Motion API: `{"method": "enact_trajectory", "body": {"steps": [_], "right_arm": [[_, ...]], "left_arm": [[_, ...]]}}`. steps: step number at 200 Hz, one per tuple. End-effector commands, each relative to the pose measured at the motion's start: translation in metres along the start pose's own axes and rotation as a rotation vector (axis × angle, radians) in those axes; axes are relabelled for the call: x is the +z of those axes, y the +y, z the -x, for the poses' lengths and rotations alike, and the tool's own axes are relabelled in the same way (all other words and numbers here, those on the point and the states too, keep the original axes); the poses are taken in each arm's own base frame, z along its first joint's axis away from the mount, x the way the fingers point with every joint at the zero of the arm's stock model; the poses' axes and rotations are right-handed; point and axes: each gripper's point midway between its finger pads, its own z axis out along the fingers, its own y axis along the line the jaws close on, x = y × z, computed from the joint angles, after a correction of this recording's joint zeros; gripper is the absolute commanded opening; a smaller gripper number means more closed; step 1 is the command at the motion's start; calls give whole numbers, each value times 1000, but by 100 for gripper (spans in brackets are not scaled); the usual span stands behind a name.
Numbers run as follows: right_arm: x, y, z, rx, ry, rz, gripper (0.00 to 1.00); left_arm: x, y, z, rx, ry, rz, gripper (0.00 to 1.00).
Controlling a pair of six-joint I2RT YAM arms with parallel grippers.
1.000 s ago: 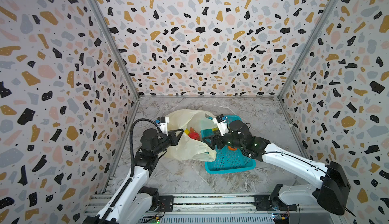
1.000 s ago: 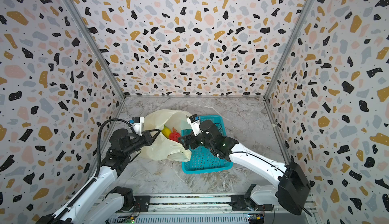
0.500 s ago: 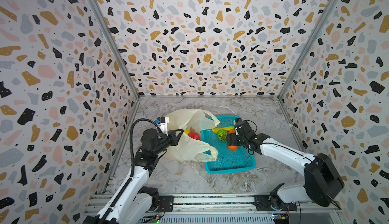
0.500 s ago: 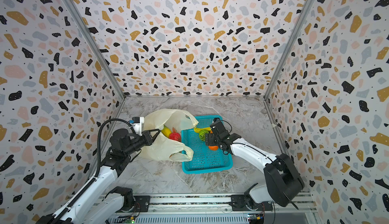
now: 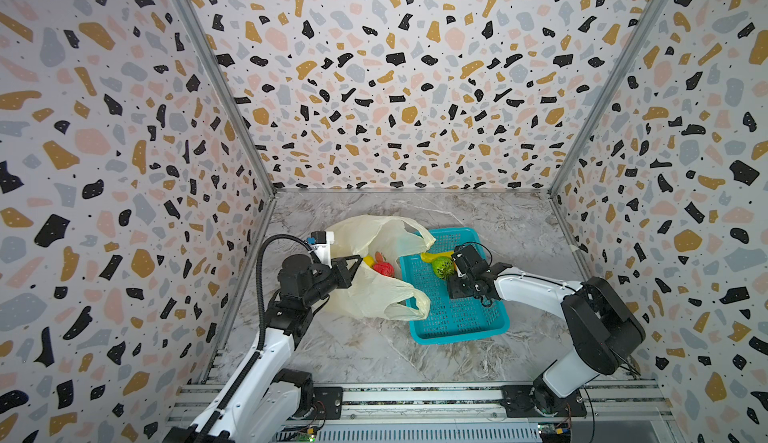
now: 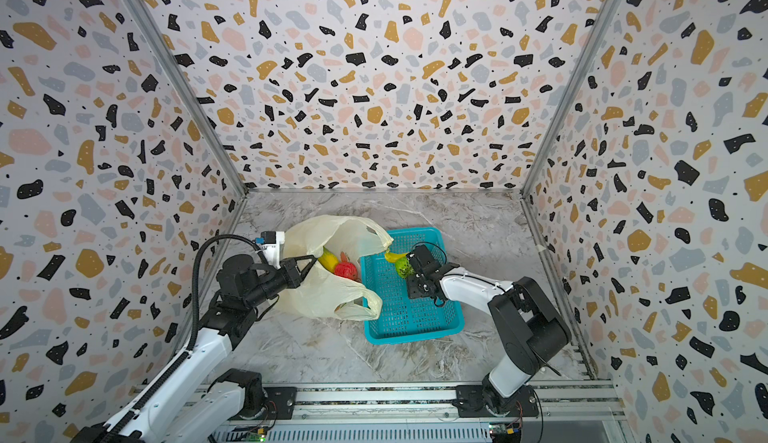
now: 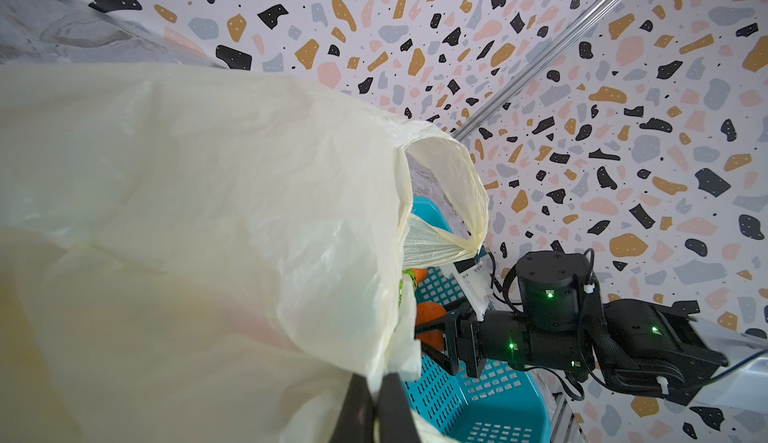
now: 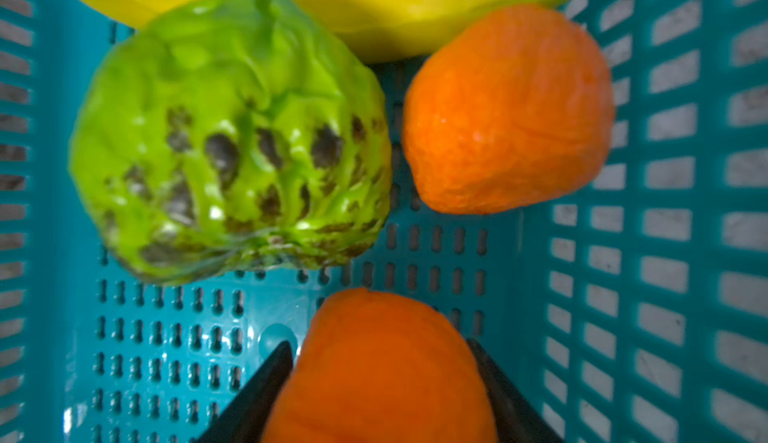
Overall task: Place the fruits into the plastic bag
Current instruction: 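Reach the right gripper into the basket and grasp an orange, then carry the orange into the bag with the right gripper and release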
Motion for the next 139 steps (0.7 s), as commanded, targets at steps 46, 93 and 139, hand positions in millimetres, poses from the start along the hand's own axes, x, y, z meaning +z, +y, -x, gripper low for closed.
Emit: {"method": "enact_trajectory", "body": {"steps": [46, 93, 139], "right_arm": [[-71, 45, 36, -35, -230, 217, 45], [-144, 136, 54, -178, -392, 623, 45], [-139, 199, 98, -260, -390, 724, 47]], "left_arm": [[0, -2, 2, 28, -10, -8, 0], [0, -2, 1, 24, -12, -11, 0], [-1, -4, 3, 25, -17, -16, 0]]}}
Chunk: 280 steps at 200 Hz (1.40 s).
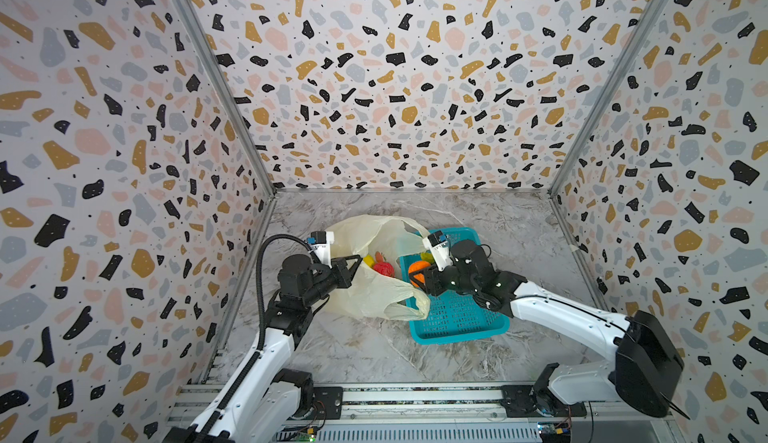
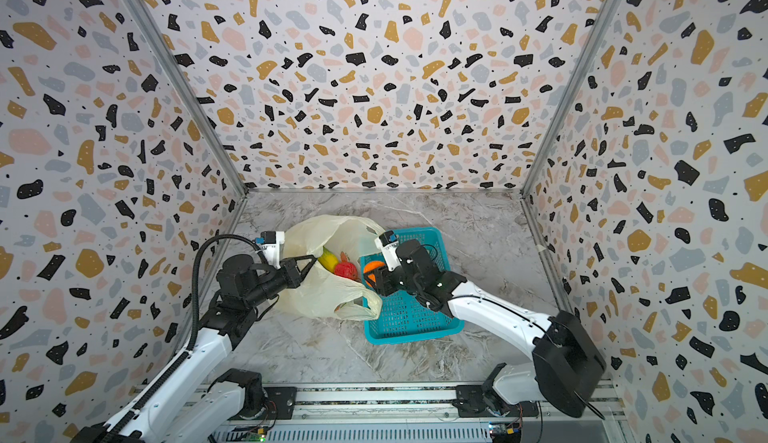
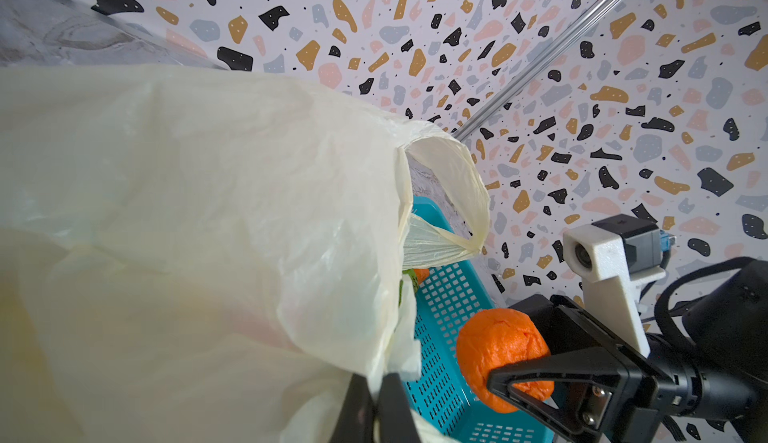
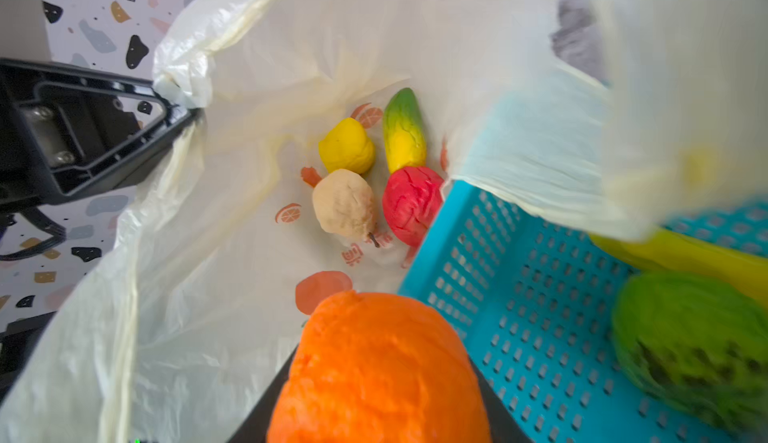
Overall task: Place the fruits into the plastic bag
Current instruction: 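Carry the orange into the bag with the right gripper and release, then reach the right gripper to the green bumpy fruit and grasp it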
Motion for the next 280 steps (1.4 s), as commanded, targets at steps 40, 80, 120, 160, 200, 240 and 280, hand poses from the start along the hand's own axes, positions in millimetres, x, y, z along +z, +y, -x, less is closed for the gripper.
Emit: {"method": "enact_trajectory", "body": {"steps": [40, 80, 120, 160, 200, 240, 280], "right_arm": [[102, 32, 81, -48, -25, 131, 53], [119, 47, 105, -46, -62, 174, 82], [82, 49, 88, -47, -63, 178, 82], [18, 51, 67, -56, -111, 169, 81], [-40, 12, 54, -12, -177, -5, 81], [-79, -72, 25, 202, -222, -243, 81], [-74, -121, -10, 327, -158, -334, 81]], "left_arm": [[-1, -7, 4, 11, -20, -31, 0], [-1, -4, 2, 10, -19, -26, 0], [0, -4, 1, 2, -21, -30, 0], [0, -3, 2, 2, -22, -25, 0], [0, -2, 1, -3, -17, -21, 0], [0, -3, 3, 0, -19, -20, 0], [1, -2, 1, 0, -14, -18, 0]]}}
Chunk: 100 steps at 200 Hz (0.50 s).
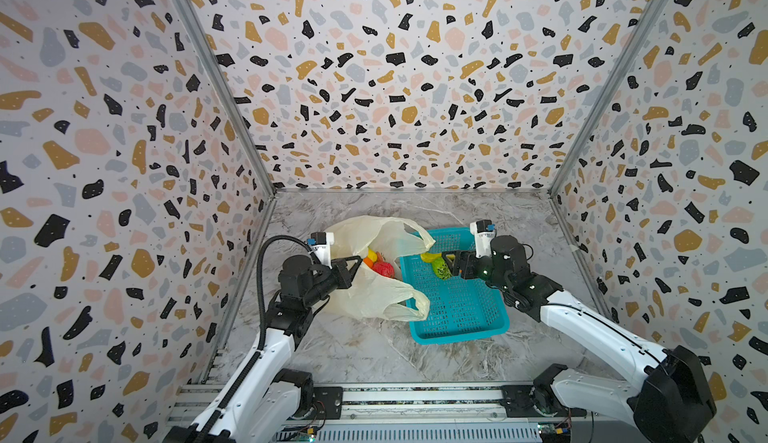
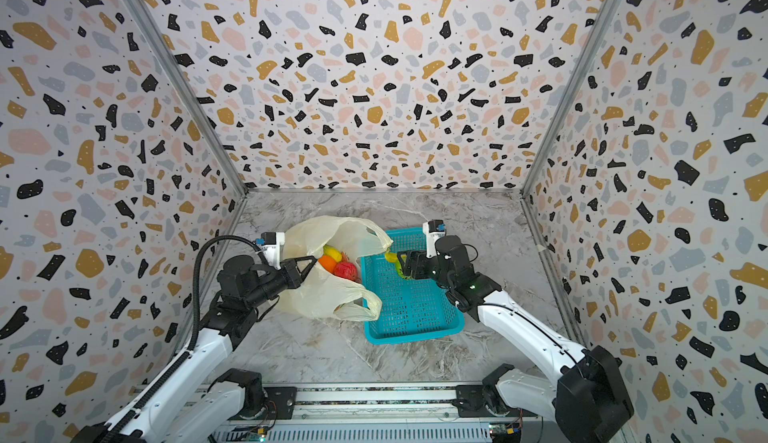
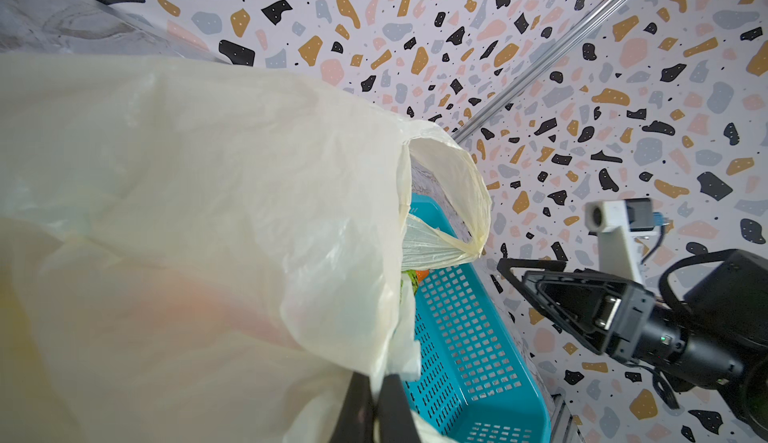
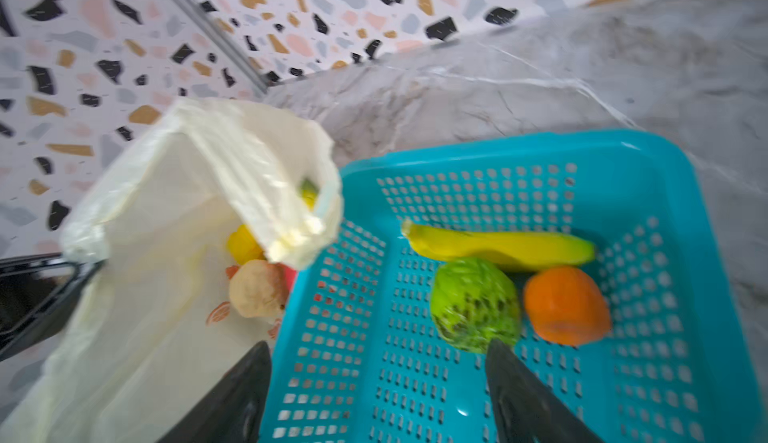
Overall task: Place the fruits into the plastic bag
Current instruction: 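Reach the right gripper to the green bumpy fruit and grasp it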
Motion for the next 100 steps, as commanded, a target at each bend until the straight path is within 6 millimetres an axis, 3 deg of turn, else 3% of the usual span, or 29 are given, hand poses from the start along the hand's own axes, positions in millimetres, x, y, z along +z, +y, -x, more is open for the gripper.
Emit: {"method": "enact_trajectory", "body": {"steps": [1, 59, 100], "right_arm": [[8, -18, -12, 59, 44, -55, 81], [60, -35, -42, 47, 222, -106, 84], [85, -44, -53, 50, 276, -130, 86]], "left_arm": [[0, -4, 4, 18, -18, -19, 0], [-1, -4, 4, 25, -17, -18, 0], [-1, -3, 2, 30, -14, -14, 0]]}}
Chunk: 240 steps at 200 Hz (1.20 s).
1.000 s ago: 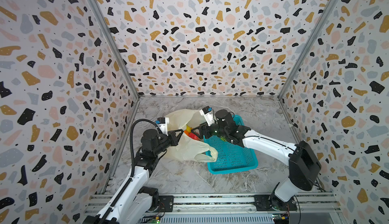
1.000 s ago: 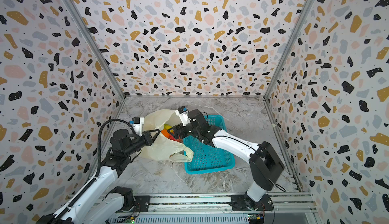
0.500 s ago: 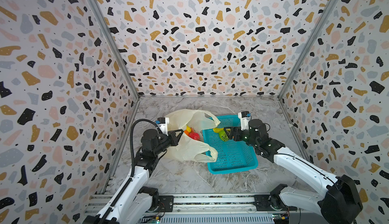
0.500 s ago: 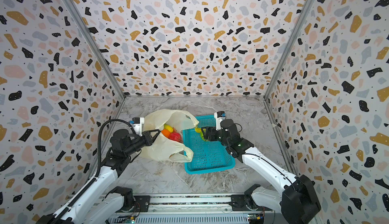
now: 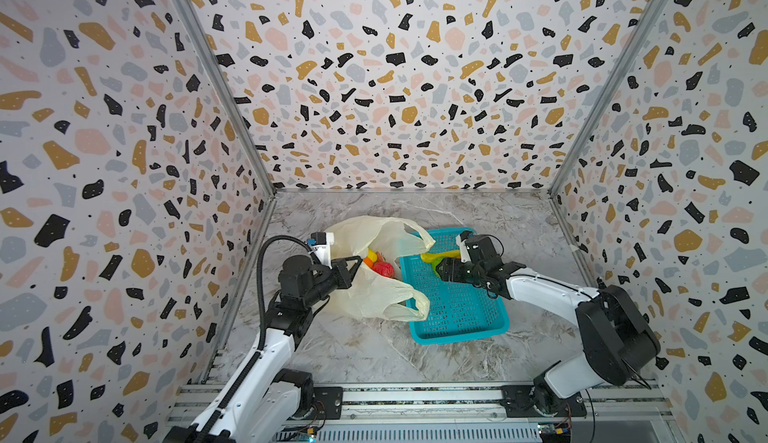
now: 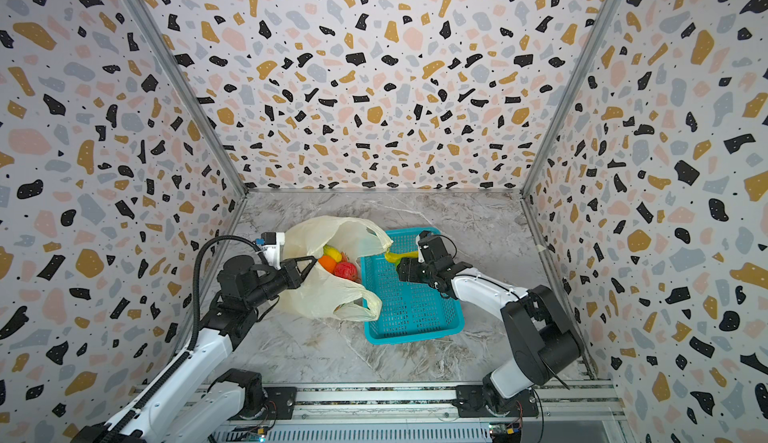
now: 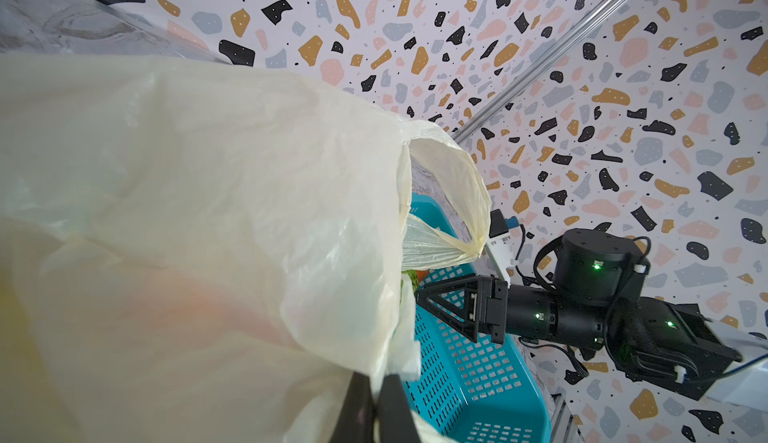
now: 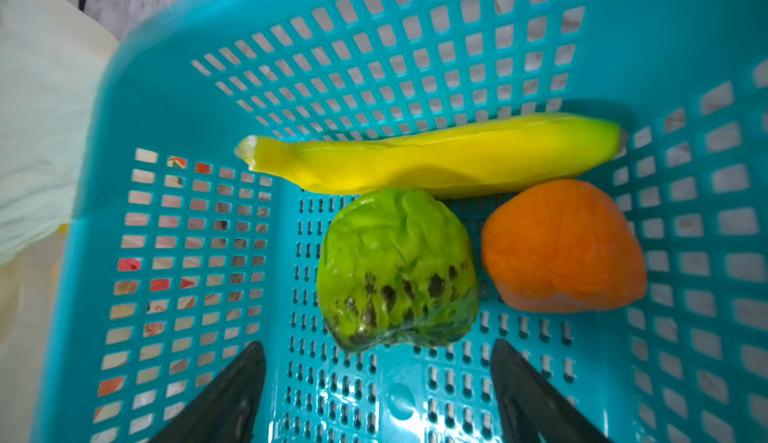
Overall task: Place the fruits into the plastic bag
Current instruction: 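Reach the right gripper to the green bumpy fruit and grasp it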
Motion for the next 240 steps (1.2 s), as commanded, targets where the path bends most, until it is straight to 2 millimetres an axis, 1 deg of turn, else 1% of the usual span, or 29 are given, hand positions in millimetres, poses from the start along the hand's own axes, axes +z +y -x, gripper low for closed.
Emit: {"method": "enact_trajectory", "body": {"steps": [1, 27, 58, 75, 84, 103, 128, 144, 167, 180, 192, 222, 240], "right_arm": [[3, 7, 11, -13, -5, 10, 86], [18, 2, 7, 0, 23, -5, 86], [33, -1, 7, 7, 19, -6, 86], [37, 1, 10, 10, 7, 5, 82], [37, 4, 13, 9, 0, 15, 78], [35, 6, 16, 10, -17, 28, 68], [28, 8, 17, 6, -35, 39, 54], [21, 8, 15, 3, -41, 47, 51], [6, 17, 7, -6, -39, 93, 50], [-4, 29, -3, -38, -32, 144, 50], [-15, 46, -12, -88, -32, 199, 50], [-47, 105, -37, -277, -37, 360, 50], [-61, 138, -43, -371, -53, 423, 51]], "left_arm": [[-1, -3, 2, 29, -14, -14, 0], [-1, -3, 3, 29, -15, -15, 0], [-1, -2, 1, 27, -13, -13, 0], [-1, -3, 2, 29, -12, -14, 0], [-1, -3, 2, 28, -12, -13, 0], [0, -2, 2, 29, -12, -12, 0], [0, -1, 0, 22, -6, -8, 0], [0, -1, 1, 23, -8, -8, 0], [0, -1, 1, 23, -8, -6, 0], [0, 0, 1, 23, -10, -5, 0], [0, 0, 0, 23, -9, -4, 0], [1, 0, 1, 25, -12, -7, 0], [2, 0, 2, 26, -13, -9, 0]]}}
